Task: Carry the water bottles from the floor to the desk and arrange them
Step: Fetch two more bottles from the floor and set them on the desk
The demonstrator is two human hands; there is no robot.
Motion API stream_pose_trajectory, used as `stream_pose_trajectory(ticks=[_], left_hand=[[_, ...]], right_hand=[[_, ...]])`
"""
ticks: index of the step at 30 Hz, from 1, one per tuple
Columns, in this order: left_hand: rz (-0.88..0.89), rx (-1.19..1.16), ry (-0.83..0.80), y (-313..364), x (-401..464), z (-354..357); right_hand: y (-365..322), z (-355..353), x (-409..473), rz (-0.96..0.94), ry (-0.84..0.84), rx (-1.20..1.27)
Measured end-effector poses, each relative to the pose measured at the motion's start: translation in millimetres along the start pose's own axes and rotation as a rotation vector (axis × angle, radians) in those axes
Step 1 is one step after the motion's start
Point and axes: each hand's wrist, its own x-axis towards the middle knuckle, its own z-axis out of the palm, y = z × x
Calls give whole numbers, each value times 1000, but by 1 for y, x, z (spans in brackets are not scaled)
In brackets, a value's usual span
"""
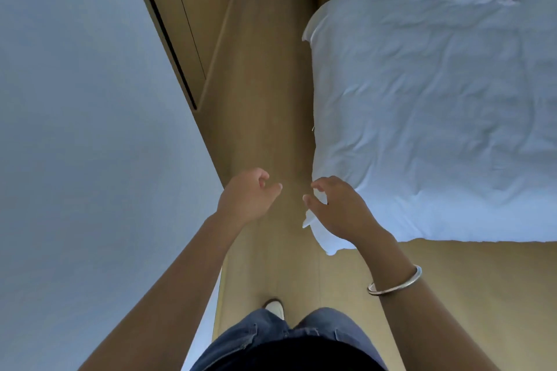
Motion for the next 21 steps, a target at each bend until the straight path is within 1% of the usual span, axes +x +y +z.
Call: stream_pose_trajectory(ticks=[4, 7, 11, 21], left_hand=[[-7, 49, -26, 10, 52, -7], [-5, 47, -31, 22, 96, -12], [18, 75, -22, 47, 164, -17], [-31, 115, 48, 142, 351, -52]], right_hand=[[7, -13, 56, 23, -48, -4], [14, -26, 103, 18, -30, 26], [25, -50, 176, 8, -18, 9], [37, -156, 375, -40, -21, -110]])
